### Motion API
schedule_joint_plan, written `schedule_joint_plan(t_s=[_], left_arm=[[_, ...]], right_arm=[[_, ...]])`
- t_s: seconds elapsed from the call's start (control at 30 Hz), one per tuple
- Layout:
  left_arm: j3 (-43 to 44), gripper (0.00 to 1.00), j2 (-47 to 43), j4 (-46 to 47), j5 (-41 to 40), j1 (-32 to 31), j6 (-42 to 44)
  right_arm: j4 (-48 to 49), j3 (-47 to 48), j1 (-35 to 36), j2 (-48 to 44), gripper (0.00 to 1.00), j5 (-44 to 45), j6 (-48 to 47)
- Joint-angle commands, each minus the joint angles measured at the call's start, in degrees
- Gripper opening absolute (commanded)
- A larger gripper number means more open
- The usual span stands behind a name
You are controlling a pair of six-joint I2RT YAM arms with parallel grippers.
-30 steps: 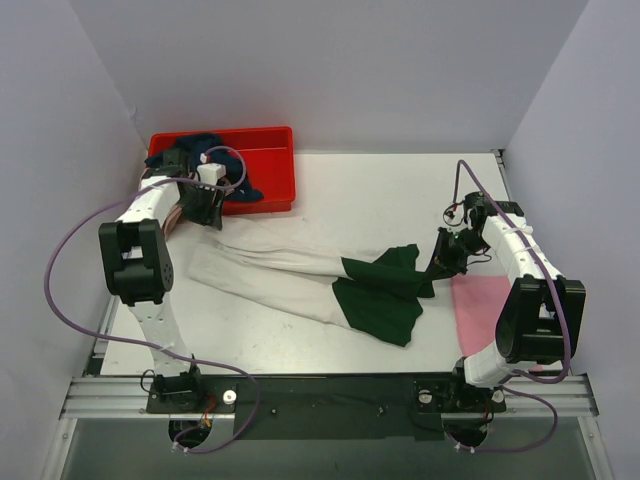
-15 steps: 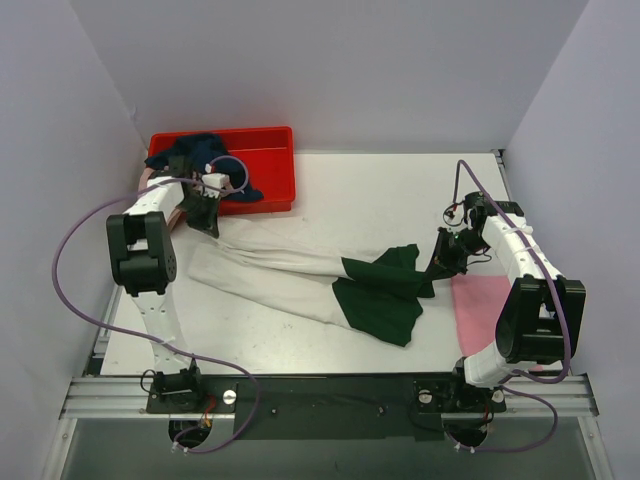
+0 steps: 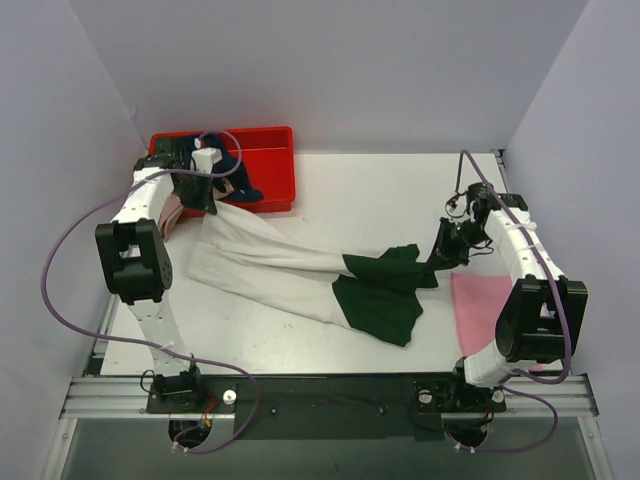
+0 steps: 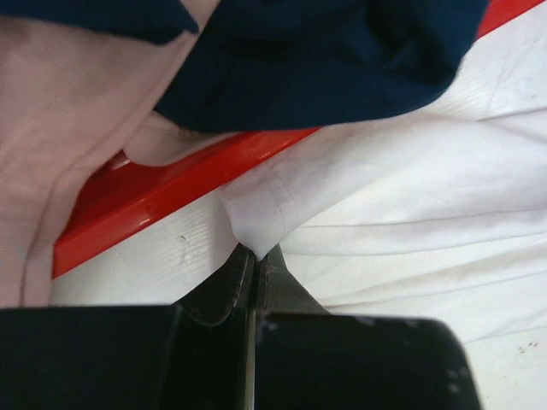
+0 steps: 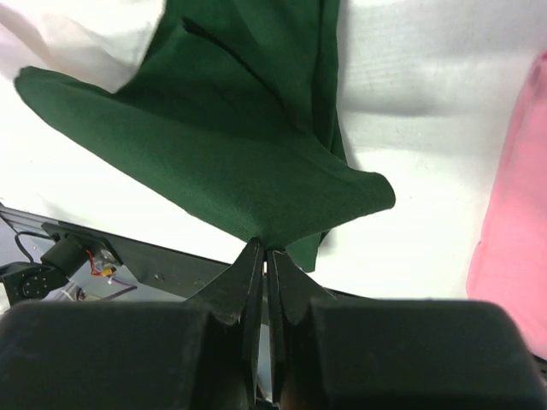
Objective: Fold and stack the t-shirts
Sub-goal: Fold the other side of the tshirt into a rectangle
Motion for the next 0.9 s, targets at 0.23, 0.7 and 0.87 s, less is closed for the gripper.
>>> schedule_joint_plan(t_s=[0.23,0.7,0.87], left_arm=[[9.4,0.00,-4.9,4.3,13.0,3.9,-9.1],[-0.6,0.03,-3.4,6.7,6.6,2.9,-6.9],[1.3,0.00,-2.5,4.2,5.4,3.2,-4.8]], right_arm=[[-5.3,11.5,-3.0,1.6,0.00,2.4,-2.6],[-2.6,7.5,2.4,4.5,0.00,1.1,-1.0],[-4.3,3.4,6.5,2.0,0.00,0.5,0.5]])
